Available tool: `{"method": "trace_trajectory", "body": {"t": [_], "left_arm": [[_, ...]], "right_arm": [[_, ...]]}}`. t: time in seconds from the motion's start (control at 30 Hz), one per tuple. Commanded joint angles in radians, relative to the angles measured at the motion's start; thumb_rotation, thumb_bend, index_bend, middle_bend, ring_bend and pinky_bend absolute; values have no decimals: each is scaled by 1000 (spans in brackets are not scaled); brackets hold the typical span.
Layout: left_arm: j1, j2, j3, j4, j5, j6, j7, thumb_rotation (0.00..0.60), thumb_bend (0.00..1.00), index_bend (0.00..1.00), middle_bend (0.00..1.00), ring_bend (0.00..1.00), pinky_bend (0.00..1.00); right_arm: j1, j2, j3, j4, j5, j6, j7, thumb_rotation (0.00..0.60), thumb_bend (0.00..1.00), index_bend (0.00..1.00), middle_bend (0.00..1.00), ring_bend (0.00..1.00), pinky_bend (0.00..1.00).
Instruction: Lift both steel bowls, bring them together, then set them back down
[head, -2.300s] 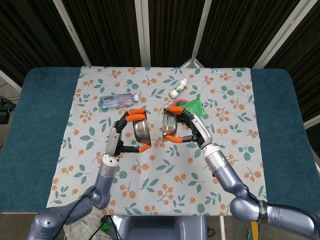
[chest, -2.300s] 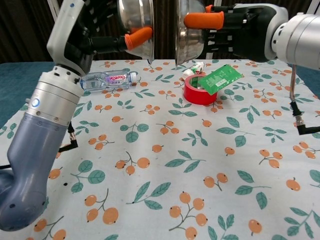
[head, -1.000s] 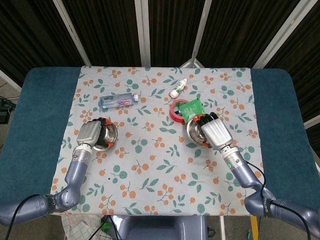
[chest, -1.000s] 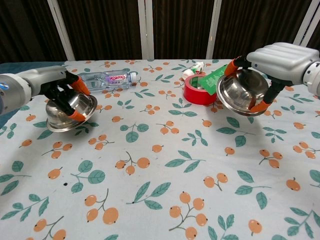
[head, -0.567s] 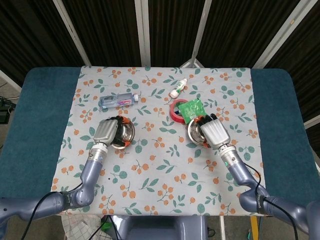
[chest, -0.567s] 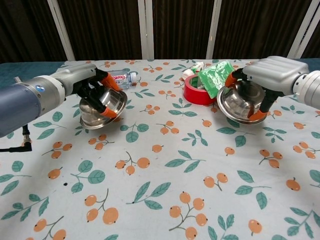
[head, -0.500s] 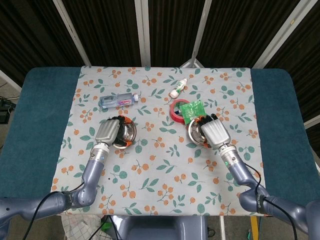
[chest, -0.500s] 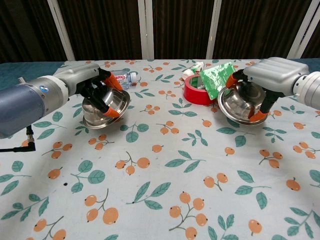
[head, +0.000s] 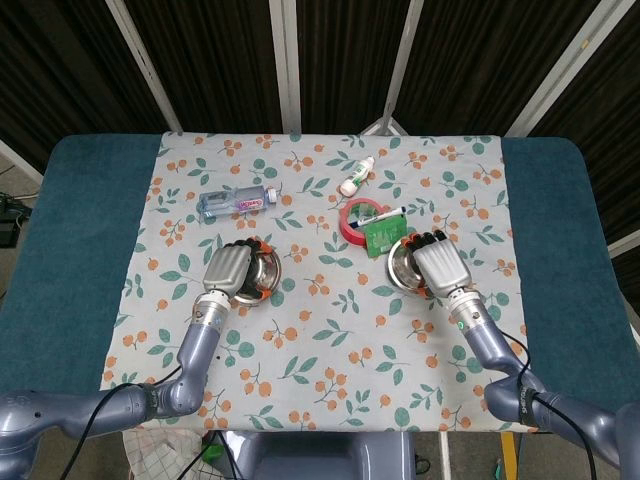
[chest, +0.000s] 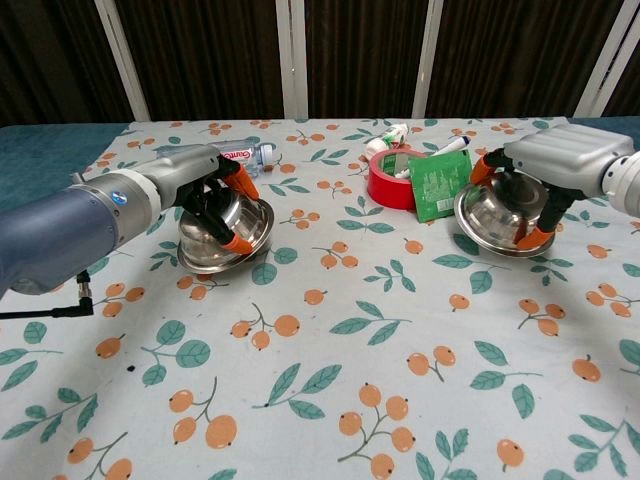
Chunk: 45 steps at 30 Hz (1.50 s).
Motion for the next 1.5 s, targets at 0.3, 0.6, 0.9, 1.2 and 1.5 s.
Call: {"method": "trace_trajectory", "body": {"t": [0.3, 0.6, 0.9, 1.2, 1.5], "left_arm": [[-10, -4, 2, 3, -3, -32, -15, 600, 0, 198, 49, 29, 269], [-13, 20, 10, -10, 9, -87, -50, 600, 0, 98, 0, 0, 203], [-4, 36, 9, -35, 97, -54, -106, 600, 0, 87, 0, 0, 145], [34, 139, 5, -145, 162, 7, -121, 600, 0, 83, 0, 0, 129], [170, 435, 84, -401, 269, 215, 33, 600, 0, 83, 0, 0, 122]], "right_arm": [[-2, 11, 0, -21, 72, -35, -58, 600, 133, 306, 232, 262, 122], [-1, 28, 22, -118, 188, -47, -119, 600, 79, 195, 76, 165, 78], [5, 41, 36, -193, 271, -17, -180, 600, 0, 110, 15, 142, 60], [-35, 61, 123, -189, 240, 144, -57, 600, 0, 98, 15, 142, 44], [-115, 161, 142, -79, 216, 223, 54, 600, 0, 98, 15, 142, 36]]}}
